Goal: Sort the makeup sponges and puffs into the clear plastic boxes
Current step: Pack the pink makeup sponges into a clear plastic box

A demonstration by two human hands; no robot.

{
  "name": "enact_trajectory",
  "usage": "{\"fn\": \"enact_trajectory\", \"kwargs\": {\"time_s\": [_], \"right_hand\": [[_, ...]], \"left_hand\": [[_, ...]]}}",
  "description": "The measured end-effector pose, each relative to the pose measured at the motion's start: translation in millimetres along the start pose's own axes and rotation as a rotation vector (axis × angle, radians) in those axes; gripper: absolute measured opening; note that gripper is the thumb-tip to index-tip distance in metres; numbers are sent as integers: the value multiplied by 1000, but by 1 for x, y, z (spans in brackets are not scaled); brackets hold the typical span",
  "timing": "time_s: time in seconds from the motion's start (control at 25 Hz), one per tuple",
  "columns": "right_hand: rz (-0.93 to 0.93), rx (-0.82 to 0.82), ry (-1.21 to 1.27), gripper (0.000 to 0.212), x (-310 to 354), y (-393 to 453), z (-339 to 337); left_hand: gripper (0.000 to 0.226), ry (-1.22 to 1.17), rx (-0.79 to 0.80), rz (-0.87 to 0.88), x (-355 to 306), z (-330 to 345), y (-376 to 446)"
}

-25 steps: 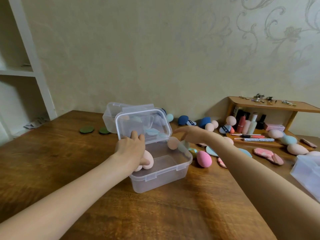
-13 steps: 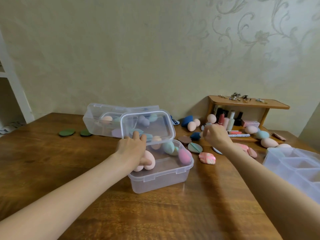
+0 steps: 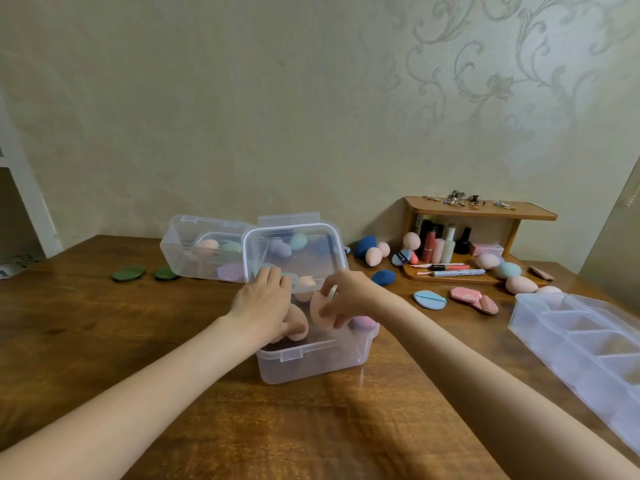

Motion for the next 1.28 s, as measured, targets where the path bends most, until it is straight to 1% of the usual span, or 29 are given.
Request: {"fn": "enact_trajectory", "kwargs": {"time_s": [0.08, 0.12, 0.16, 0.24, 0.28, 0.36, 0.4, 0.44, 0.48, 0.56, 0.6, 0.64, 0.68, 0.76, 0.84, 0.88, 0.96, 1.04, 1.08, 1.12, 1.2, 1.24, 1.28], "right_hand": [[-62, -65, -202, 33, 9, 3, 4], [-84, -113, -259, 31, 14, 4, 5], [-95, -155, -265, 30, 16, 5, 6], [-109, -215, -211, 34, 17, 5, 3], [-118, -209, -183, 34, 16, 4, 1], [-124, -86, -95, 24, 12, 4, -4], [-116, -11, -16, 18, 7, 4, -9], [-105, 20, 72, 14, 2, 5, -18], [-84, -19, 151, 11, -6, 10, -32], [-3, -218, 238, 7, -30, 21, -68], [46, -313, 182, 13, -43, 28, -81], [93, -368, 60, 21, -55, 38, -89], [131, -374, -98, 26, -64, 52, -88], [202, -269, -332, 31, -84, 83, -73], [271, -154, -404, 36, -106, 113, -54], [291, -121, -415, 39, -113, 124, -47], [317, -128, -441, 43, -119, 136, -40], [325, -204, -470, 39, -114, 133, -45], [306, -268, -467, 35, -108, 128, -52], [263, -367, -410, 30, -98, 120, -64], [147, -559, -153, 27, -77, 95, -92], [82, -597, -18, 29, -66, 79, -104], [9, -578, 74, 34, -52, 63, -113]], "left_hand": [[64, -101, -11, 49, -1, 1, -1], [60, -128, -21, 88, -4, 1, -1], [58, -158, -27, 129, -5, 0, 1], [63, -219, 11, 190, -7, -1, 5], [66, -221, 59, 217, -8, 0, 7], [62, -162, 153, 268, -10, 4, 10], [56, -141, 183, 292, -11, 6, 12], [50, -137, 204, 311, -12, 6, 14], [45, -142, 224, 328, -13, 6, 16], [40, -150, 273, 349, -16, 6, 23], [39, -149, 296, 358, -17, 7, 26], [38, -146, 309, 370, -19, 7, 29], [37, -140, 314, 381, -19, 8, 31], [35, -130, 311, 399, -21, 10, 33], [34, -137, 297, 400, -19, 12, 33], [34, -145, 283, 403, -19, 13, 33], [34, -156, 253, 414, -19, 13, 33], [33, -158, 248, 415, -18, 15, 33], [33, -157, 248, 416, -17, 16, 33], [33, -155, 244, 416, -16, 17, 34], [33, -149, 239, 409, -14, 18, 32], [34, -145, 237, 403, -14, 17, 30], [35, -141, 233, 395, -13, 17, 29]]}}
Point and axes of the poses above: each hand's wrist, its own y-axis towards the middle knuckle, its own z-axis out of the palm, x = y × z, the point moved 7 cm from there along y, towards the middle knuckle, and after that the axes turned 9 degrees about -y, right-handed, at the moved point
